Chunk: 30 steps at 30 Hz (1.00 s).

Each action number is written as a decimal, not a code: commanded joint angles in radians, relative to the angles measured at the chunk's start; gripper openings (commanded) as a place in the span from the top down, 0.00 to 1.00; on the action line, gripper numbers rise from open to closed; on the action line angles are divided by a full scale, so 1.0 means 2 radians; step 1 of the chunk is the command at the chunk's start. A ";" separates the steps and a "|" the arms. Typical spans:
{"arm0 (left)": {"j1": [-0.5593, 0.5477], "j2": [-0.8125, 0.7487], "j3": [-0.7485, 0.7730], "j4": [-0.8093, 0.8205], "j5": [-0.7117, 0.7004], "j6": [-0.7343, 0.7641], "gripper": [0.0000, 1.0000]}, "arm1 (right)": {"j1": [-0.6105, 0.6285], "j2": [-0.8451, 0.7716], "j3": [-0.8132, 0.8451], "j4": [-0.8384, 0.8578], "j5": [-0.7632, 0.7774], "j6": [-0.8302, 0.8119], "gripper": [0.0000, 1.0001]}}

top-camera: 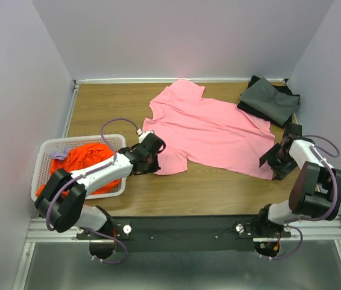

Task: Fold and stack the t-shirts
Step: Fold the tshirt

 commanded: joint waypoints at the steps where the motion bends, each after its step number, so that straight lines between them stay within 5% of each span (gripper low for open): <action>1: -0.004 -0.018 0.016 -0.011 0.004 0.015 1.00 | -0.005 0.017 -0.008 -0.009 0.016 0.031 0.27; 25: 0.016 0.007 0.058 -0.028 0.017 0.051 1.00 | -0.015 0.020 -0.028 -0.011 0.069 0.076 0.54; 30: 0.016 -0.003 0.075 -0.047 0.017 0.058 1.00 | -0.015 0.019 -0.021 -0.012 0.067 0.061 0.76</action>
